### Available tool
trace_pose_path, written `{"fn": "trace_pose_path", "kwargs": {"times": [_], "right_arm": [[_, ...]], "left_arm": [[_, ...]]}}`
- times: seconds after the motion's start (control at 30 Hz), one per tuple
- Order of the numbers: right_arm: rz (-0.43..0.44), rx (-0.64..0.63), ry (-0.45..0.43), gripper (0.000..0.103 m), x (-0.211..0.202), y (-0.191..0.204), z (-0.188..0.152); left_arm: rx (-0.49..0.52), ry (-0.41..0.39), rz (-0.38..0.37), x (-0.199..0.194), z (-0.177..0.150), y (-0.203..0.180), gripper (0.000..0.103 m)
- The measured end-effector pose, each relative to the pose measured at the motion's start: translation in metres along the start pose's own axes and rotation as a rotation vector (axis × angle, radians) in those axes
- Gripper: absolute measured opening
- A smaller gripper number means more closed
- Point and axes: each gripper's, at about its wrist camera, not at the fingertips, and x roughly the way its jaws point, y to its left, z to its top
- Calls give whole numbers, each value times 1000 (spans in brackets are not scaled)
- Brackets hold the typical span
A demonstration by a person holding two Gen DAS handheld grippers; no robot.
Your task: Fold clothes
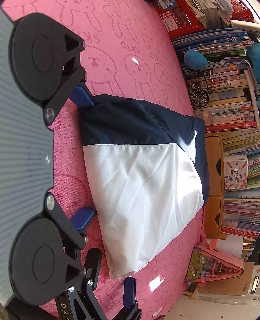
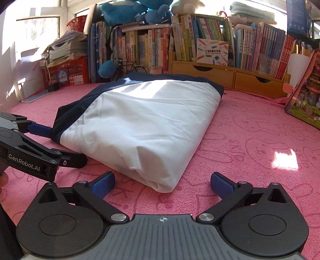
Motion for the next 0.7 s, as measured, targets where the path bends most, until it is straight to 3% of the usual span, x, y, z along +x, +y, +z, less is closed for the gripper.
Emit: {"fn": "trace_pose_path", "kwargs": {"times": [0.17, 0.3, 0.5, 0.7], "right_arm": [[-8, -5, 13, 103, 0, 2, 2], [7, -79, -8, 103, -13, 7, 3], [-14, -185, -15, 103, -27, 20, 8], [9, -124, 21, 103, -24, 18, 8]], "left_arm": [[64, 71, 7, -6, 9, -2, 103], [136, 59, 9, -23, 8, -10, 103], [70, 109, -95, -27, 11, -7, 103], [61, 108, -78, -27, 11, -9, 103]]}}
